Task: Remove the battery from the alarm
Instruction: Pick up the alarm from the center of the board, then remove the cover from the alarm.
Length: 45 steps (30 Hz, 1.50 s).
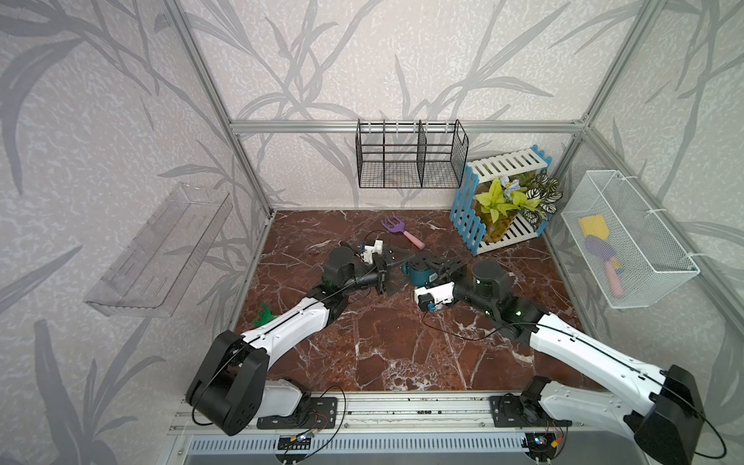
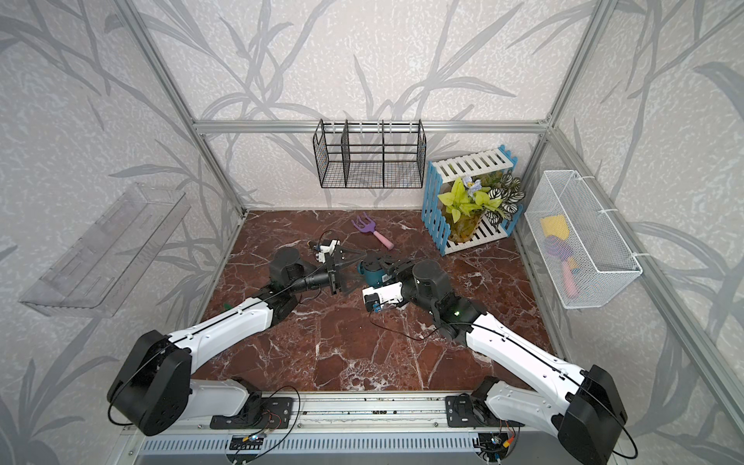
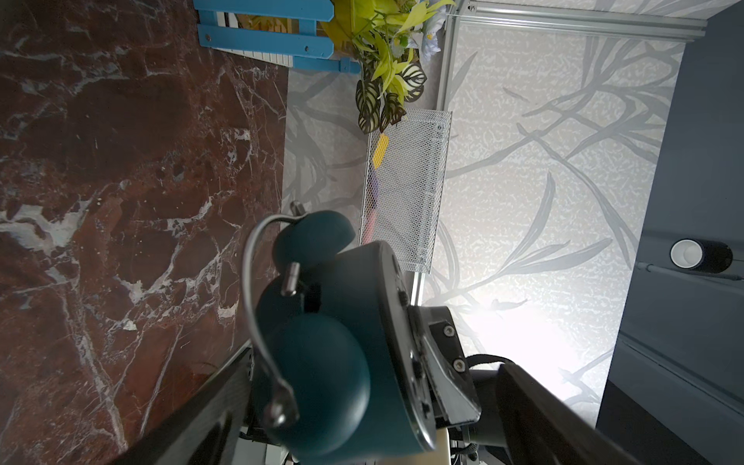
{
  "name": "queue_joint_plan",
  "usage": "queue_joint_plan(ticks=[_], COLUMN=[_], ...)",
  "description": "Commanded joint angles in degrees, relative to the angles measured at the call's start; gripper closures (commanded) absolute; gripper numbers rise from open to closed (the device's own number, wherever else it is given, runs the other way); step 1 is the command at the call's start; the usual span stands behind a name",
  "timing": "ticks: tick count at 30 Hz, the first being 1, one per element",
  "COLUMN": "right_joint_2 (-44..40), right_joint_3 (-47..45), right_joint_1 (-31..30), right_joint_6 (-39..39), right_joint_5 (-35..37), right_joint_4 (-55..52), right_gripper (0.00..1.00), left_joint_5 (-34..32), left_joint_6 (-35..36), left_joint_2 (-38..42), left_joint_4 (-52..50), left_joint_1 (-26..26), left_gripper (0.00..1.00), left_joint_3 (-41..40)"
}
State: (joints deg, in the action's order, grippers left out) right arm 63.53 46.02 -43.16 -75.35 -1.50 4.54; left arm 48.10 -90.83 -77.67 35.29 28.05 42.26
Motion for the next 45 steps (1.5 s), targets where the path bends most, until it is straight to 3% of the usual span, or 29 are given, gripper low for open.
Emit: queue_joint_plan(ticks=[1, 3, 8, 14, 18, 21, 24, 26, 30, 33, 36, 38, 39, 40, 42, 45], right_joint_2=[0.23, 0.43, 0.63, -0.17, -0.63, -0.85, -1.39, -2.49, -8.41, -14.0, -17.1, -16.59, -15.37, -12.52, -7.18, 1.88], right_joint_3=[2.71, 2.74, 2.42, 1.91, 1.5, 1.21, 0.62, -0.16, -3.66, -7.03, -9.12, -8.74, -8.68, -9.1, -10.11, -8.09], right_joint_1=[-1.17, -1.7, -2.69, -3.22, -3.56, -3.83, -3.85, -3.81, -3.86, -3.85, -3.0, 0.44, 4.08, 9.43, 14.62, 16.17], right_joint_6=[-0.59, -0.59, -0.68, -0.33, -0.15, 0.37, 2.26, 4.6, 13.47, 26.03, 50.15, 74.33, 89.27, 106.42, 130.74, 147.91], right_joint_5=[1.49, 1.78, 3.1, 4.06, 4.4, 4.74, 4.5, 5.1, 6.59, 5.78, 6.41, 3.29, -1.27, -10.88, -20.11, -27.74], right_joint_4=[6.47, 6.97, 8.02, 8.54, 8.71, 9.18, 9.04, 7.73, 2.41, -1.86, -0.74, 0.12, 1.28, 5.65, 15.85, 27.0], right_gripper=[0.6, 0.6, 0.6, 0.59, 0.57, 0.5, 0.35, 0.27, 0.2, 0.2, 0.15, 0.07, 0.05, 0.06, 0.08, 0.15], left_joint_5=[0.4, -0.36, -1.21, -3.32, -3.19, -3.22, -3.91, -5.23, -9.68, -13.17, -14.08, -15.6, -16.36, -17.04, -17.73, -18.04], left_joint_6=[-1.7, -2.15, -4.04, -8.38, -8.77, -8.52, -7.81, -6.52, -0.11, 7.04, 19.08, 28.38, 32.9, 36.72, 40.3, 43.35], left_joint_2=[-0.85, -1.01, -1.34, -1.28, -1.69, -1.68, -1.4, -0.74, 1.54, 2.3, 1.76, 2.11, 2.54, 3.09, 4.16, 5.36], left_joint_4=[2.77, 2.75, 3.2, 6.68, 7.09, 7.12, 7.46, 7.59, 6.02, 5.21, 3.93, 1.96, 2.11, 4.05, 6.11, 7.54], left_joint_1=[0.34, 0.35, 0.34, 0.25, 0.25, 0.25, -0.16, -1.18, -5.29, -7.47, -7.77, -7.24, -7.01, -6.94, -7.02, -6.82], left_gripper=[0.0, 0.03, 0.27, 0.29, 0.45, 0.58, 0.66, 0.67, 0.68, 0.69, 0.72, 0.73, 0.74, 0.76, 0.77, 0.78], left_joint_3=[1.87, 2.24, 2.7, 1.65, 2.46, 2.49, 2.41, 2.02, 0.15, -0.65, 0.77, 1.42, 0.75, -0.53, -2.57, -4.19])
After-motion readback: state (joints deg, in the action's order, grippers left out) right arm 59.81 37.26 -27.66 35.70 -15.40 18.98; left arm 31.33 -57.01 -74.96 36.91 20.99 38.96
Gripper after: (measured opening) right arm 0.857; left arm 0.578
